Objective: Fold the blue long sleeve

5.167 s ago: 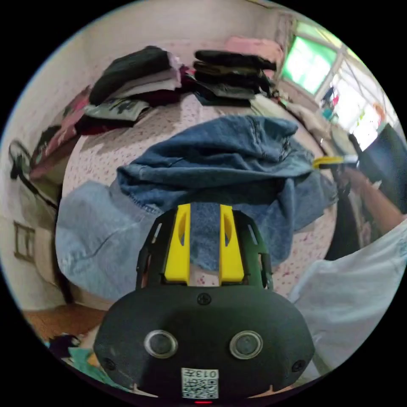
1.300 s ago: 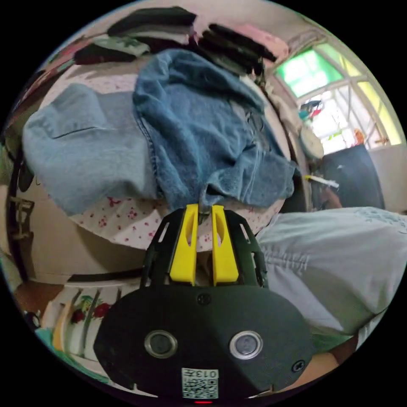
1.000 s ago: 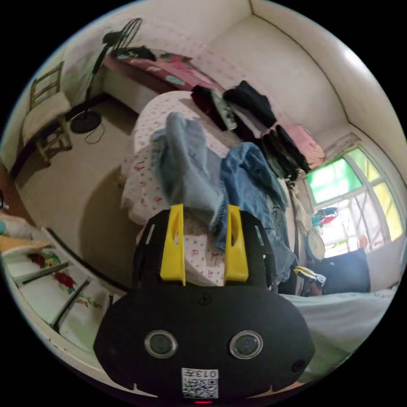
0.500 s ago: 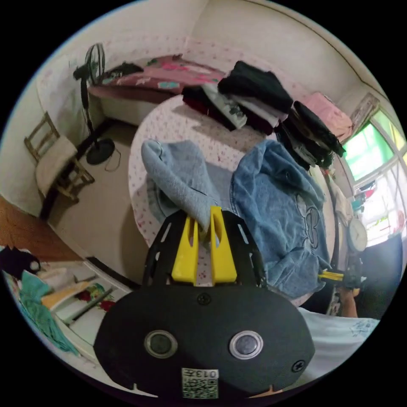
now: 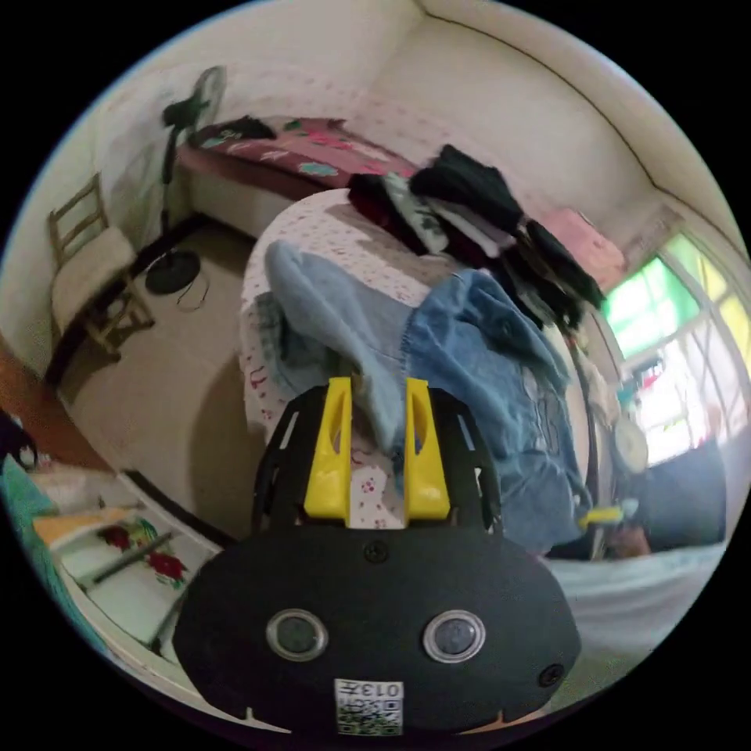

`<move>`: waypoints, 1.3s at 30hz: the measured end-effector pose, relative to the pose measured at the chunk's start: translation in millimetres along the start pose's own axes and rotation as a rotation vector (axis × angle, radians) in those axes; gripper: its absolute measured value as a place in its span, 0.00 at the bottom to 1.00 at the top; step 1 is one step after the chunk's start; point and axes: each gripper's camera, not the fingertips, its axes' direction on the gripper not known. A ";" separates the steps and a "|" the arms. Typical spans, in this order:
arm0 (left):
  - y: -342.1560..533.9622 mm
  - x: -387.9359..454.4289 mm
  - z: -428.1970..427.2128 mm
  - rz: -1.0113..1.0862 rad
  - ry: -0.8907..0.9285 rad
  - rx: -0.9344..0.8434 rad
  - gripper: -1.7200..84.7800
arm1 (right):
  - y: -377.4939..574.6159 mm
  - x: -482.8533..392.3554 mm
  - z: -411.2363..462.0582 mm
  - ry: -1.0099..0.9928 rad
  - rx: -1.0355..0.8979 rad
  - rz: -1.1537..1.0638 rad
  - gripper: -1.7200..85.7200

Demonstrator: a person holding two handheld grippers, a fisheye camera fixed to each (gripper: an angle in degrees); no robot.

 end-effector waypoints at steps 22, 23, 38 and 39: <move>45.0 215.7 137.0 0.809 -0.139 -0.501 0.11 | 62.4 -38.2 -55.0 0.435 0.270 0.121 0.15; 43.0 216.6 137.3 0.805 -0.131 -0.507 0.10 | 55.8 -39.2 -44.4 0.507 0.234 0.106 0.15; 33.4 217.4 88.2 0.804 0.060 -0.506 0.03 | 71.3 -62.1 9.3 0.522 0.085 -0.035 0.06; 41.1 217.0 105.2 0.810 0.026 -0.553 0.03 | 71.6 -59.6 16.9 0.524 0.074 -0.029 0.06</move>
